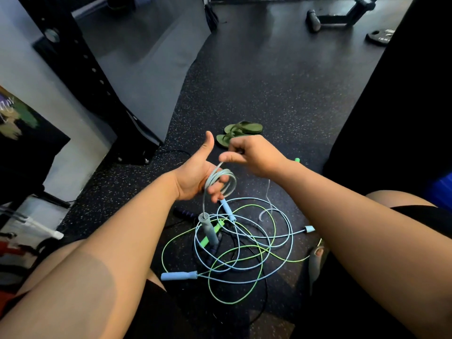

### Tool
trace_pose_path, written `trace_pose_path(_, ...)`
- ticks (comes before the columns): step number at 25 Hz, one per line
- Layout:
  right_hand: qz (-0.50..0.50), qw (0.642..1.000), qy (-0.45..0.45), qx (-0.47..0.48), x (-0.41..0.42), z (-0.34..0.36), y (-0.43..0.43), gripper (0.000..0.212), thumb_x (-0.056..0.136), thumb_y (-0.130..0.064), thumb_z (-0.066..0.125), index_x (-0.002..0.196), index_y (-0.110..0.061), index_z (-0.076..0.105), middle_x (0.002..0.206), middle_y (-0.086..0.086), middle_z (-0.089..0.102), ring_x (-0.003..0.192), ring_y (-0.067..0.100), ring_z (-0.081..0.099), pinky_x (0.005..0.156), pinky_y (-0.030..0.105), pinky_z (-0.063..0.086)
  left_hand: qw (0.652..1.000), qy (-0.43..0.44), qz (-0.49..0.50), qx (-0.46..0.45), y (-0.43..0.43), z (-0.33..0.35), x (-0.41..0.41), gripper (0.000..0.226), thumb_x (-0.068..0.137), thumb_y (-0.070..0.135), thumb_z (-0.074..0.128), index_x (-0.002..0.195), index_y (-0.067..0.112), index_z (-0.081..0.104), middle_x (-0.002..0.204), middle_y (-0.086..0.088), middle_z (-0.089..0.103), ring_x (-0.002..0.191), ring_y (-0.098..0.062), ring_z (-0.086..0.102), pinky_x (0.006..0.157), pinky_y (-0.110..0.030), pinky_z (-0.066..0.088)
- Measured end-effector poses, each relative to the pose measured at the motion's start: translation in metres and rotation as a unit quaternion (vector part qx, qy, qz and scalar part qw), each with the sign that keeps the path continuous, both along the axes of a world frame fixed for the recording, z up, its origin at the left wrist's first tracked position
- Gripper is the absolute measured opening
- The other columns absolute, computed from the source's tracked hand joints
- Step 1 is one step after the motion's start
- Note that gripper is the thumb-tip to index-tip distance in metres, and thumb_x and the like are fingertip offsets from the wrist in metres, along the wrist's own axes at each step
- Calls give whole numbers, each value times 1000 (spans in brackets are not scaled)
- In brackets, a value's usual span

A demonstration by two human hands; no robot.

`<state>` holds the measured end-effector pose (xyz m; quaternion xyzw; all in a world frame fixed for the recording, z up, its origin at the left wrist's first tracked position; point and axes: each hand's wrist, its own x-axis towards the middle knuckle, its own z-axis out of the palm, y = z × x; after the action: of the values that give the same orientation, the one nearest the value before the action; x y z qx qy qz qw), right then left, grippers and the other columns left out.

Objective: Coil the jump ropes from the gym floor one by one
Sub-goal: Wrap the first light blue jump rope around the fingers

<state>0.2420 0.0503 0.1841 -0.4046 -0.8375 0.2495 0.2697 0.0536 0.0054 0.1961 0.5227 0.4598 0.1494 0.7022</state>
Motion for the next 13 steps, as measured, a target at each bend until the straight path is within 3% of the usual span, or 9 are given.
trace_pose_path(3,-65,997,1,-34,7,-10,8,48,95,-48,57,65,-13,44,58,1,41,53,9,35,55,28,34,992,-96,75,-32,1,8,-5,98,63,98,-6,60,16,48,37,2,33,40,-22,43,81,-38,47)
trace_pose_path(6,-96,992,-26,-81,7,-26,8,56,99,-51,48,77,-1,54,73,19,59,65,28,52,67,40,44,964,-197,174,-47,5,15,-11,96,63,100,-3,62,17,45,39,4,30,40,-20,39,82,-35,45)
trace_pose_path(8,-91,989,-38,-110,2,-33,5,55,100,-51,44,81,-2,58,75,16,63,69,28,57,69,40,45,944,-247,217,-37,7,15,-13,96,63,101,3,67,16,47,43,3,34,46,-21,41,83,-34,44)
trace_pose_path(11,-67,984,-44,-162,-9,-39,-1,42,104,-42,43,86,-8,62,61,-2,57,56,12,53,60,30,40,917,-306,255,-13,7,11,-12,100,66,100,10,77,10,53,59,-3,45,61,-24,50,81,-33,46)
trace_pose_path(13,-43,968,-28,-245,-16,-45,-6,34,106,-34,41,92,-12,63,60,1,58,54,16,54,57,28,41,893,-344,290,13,9,12,-13,102,70,98,17,85,6,56,72,-8,53,69,-27,60,87,-36,50)
